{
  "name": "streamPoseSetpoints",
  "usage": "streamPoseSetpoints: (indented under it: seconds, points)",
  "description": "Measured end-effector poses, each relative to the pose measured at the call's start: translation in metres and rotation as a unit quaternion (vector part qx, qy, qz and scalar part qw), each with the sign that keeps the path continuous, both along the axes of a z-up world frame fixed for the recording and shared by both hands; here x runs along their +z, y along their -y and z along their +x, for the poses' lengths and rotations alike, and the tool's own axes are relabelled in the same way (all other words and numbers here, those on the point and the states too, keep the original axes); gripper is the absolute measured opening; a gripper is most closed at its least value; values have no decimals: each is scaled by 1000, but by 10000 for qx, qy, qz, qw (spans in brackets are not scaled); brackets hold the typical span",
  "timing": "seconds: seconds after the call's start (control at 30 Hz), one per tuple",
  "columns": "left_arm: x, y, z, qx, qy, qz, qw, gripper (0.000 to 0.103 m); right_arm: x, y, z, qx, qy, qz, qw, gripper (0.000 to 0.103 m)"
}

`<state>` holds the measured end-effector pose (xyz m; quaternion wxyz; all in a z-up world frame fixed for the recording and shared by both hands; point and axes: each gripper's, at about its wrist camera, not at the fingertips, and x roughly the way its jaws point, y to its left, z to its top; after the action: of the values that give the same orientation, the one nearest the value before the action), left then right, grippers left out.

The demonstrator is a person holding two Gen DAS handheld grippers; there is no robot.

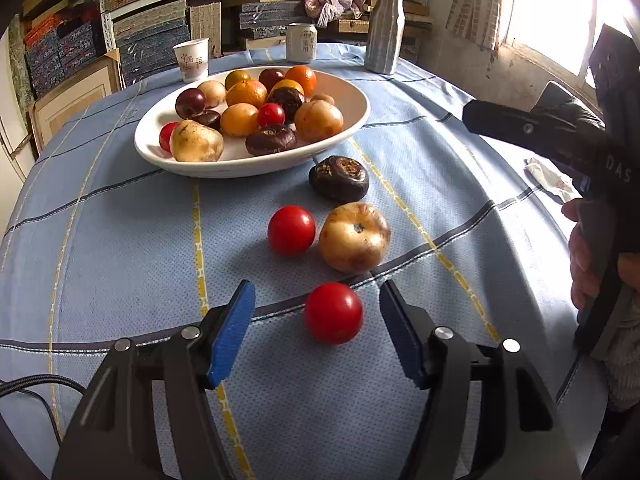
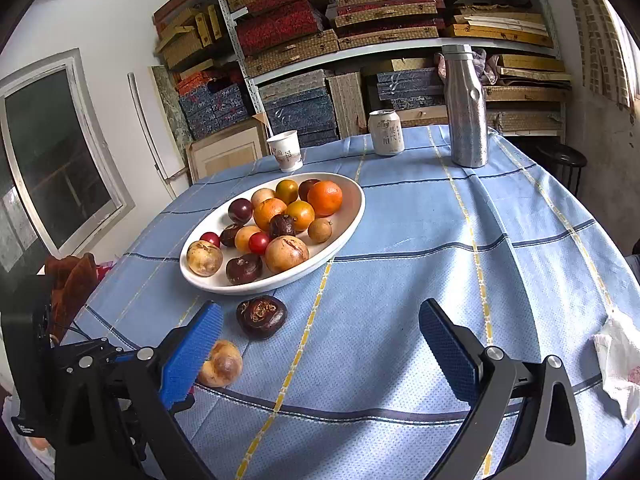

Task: Organize fruits
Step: 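Move the left tool back to the pile and grasp a red tomato, then grasp a brown onion with the right tool while the left tool holds the tomato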

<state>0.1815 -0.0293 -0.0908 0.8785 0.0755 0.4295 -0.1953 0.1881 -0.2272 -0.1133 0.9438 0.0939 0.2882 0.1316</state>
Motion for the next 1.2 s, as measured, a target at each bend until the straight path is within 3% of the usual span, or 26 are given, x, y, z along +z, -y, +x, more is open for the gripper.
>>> streamPoseSetpoints:
  seconds: [0.43, 0.57, 0.7, 1.03, 1.2]
  points:
    - [-4, 6, 0, -308, -251, -237, 9989, 29, -2, -3, 1, 40, -34, -17, 10000, 100]
    - [-1, -8, 4, -34, -230, -433, 9988, 29, -5, -6, 1, 173, -12, 27, 9998, 100]
    - [4, -21, 7, 321, -44, -377, 9988, 29, -9, -16, 0, 405, -43, -79, 9991, 100]
    - [8, -63, 24, 1274, 1, -557, 9903, 29, -20, -75, -2, 1228, -311, -982, 9871, 99]
    - [8, -69, 24, 1379, -18, -591, 9887, 29, -28, -114, -8, 1717, -323, -1779, 9684, 77]
